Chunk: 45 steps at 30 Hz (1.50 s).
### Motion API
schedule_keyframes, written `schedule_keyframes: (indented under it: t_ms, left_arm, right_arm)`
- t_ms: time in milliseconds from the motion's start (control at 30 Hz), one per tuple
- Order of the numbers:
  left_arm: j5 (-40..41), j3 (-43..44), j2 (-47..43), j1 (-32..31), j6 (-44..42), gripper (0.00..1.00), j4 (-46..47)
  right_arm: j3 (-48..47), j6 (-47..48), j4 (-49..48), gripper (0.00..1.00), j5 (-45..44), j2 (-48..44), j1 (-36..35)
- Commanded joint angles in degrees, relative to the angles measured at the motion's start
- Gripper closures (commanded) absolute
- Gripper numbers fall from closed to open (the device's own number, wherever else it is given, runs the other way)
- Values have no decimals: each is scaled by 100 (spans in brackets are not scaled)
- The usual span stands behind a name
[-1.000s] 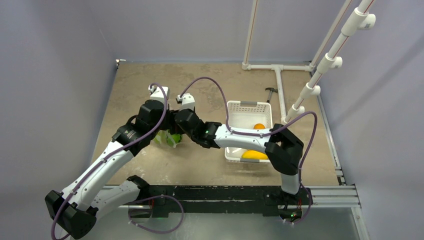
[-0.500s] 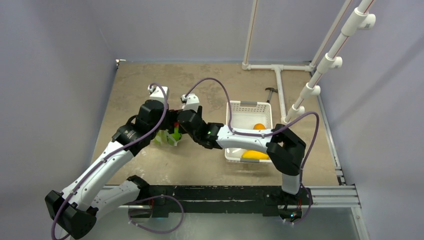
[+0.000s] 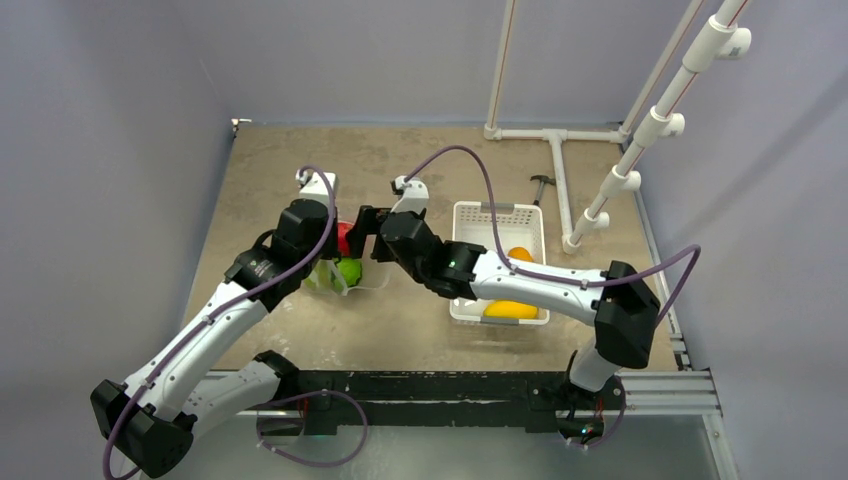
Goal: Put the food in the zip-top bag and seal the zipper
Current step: Adjust the zipper food storage bag at the center of the board.
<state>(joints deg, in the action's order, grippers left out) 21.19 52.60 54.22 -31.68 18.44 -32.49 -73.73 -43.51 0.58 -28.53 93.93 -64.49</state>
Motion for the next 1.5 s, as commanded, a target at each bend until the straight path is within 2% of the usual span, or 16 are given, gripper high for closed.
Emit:
schedule_keyframes:
  t_ms: [0, 167, 400, 833, 1267, 1333, 1433, 1467]
  left_arm:
    - [-10, 30, -8, -22, 19, 100, 142]
    - [-18, 23, 1, -22, 11, 100, 144]
    - [-28, 29, -5, -19, 11, 100, 139]
    - [-49, 23, -34, -20, 3, 100, 138]
    - [-13, 5, -52, -22, 19, 100, 148]
    - [6, 5, -52, -22, 34, 100, 143]
    - [21, 49, -67, -22, 74, 100, 122]
    - [0, 84, -81, -20, 90, 100, 98]
  right_arm:
    - [196, -658, 717, 11, 15, -116, -20]
    - [472, -1072, 911, 15, 121, -138, -20]
    - [773, -1398, 672, 21, 320, 35, -11]
    - [782, -1319, -26, 34, 812, 615, 326]
    - [953, -1335, -751, 70, 1310, 688, 420]
    - [968, -1336, -814, 78, 1348, 688, 420]
    - [976, -1311, -857, 100, 1358, 664, 420]
    - [941, -1291, -815, 100, 1333, 643, 420]
